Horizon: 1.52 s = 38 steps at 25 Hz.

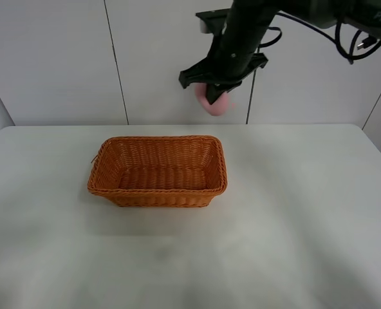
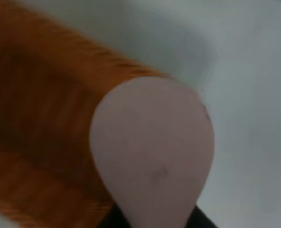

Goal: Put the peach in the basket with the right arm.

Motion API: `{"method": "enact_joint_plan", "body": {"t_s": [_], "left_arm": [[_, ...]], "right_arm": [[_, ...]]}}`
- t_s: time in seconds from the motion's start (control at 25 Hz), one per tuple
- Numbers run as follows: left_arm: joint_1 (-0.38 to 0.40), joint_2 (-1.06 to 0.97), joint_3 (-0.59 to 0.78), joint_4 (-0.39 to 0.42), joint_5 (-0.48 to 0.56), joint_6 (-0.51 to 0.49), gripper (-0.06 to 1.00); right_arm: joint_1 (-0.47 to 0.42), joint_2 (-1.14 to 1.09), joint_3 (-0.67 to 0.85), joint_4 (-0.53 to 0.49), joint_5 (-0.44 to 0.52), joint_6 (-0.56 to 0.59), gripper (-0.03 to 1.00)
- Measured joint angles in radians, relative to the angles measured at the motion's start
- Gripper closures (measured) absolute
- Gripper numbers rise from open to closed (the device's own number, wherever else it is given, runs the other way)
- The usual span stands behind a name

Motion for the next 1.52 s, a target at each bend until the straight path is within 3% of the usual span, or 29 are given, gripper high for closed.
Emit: {"method": "enact_joint_plan", "body": {"t_s": [0.28,0.6,0.72,0.88,0.96,1.24,1.52], "left_arm": [[0.000,0.000,0.000,0.000,0.000,0.000,-0.05],[0.000,0.000,0.000,0.000,0.000,0.000,-0.05],[0.000,0.000,0.000,0.000,0.000,0.000,-0.05],[0.000,0.000,0.000,0.000,0.000,0.000,-0.05],[0.000,0.000,0.000,0.000,0.000,0.000,-0.05],[0.000,0.000,0.000,0.000,0.000,0.000,-0.05],[0.000,0.000,0.000,0.000,0.000,0.000,-0.05]], "right_arm": [[0.145,0.102,0.000,0.006,-0.092,0.000,0.97],[0.148,0.298,0.000,0.006,-0.223,0.000,0.92],[0.148,0.336,0.000,0.006,-0.222,0.001,0.77],[0.148,0.346,-0.002,0.006,-0.218,0.005,0.42],[0.146,0.346,-0.020,0.006,-0.211,0.010,0.33],[0.099,0.347,-0.250,0.019,-0.032,0.025,0.28],[0.041,0.275,-0.384,0.006,-0.006,0.030,0.28]]}}
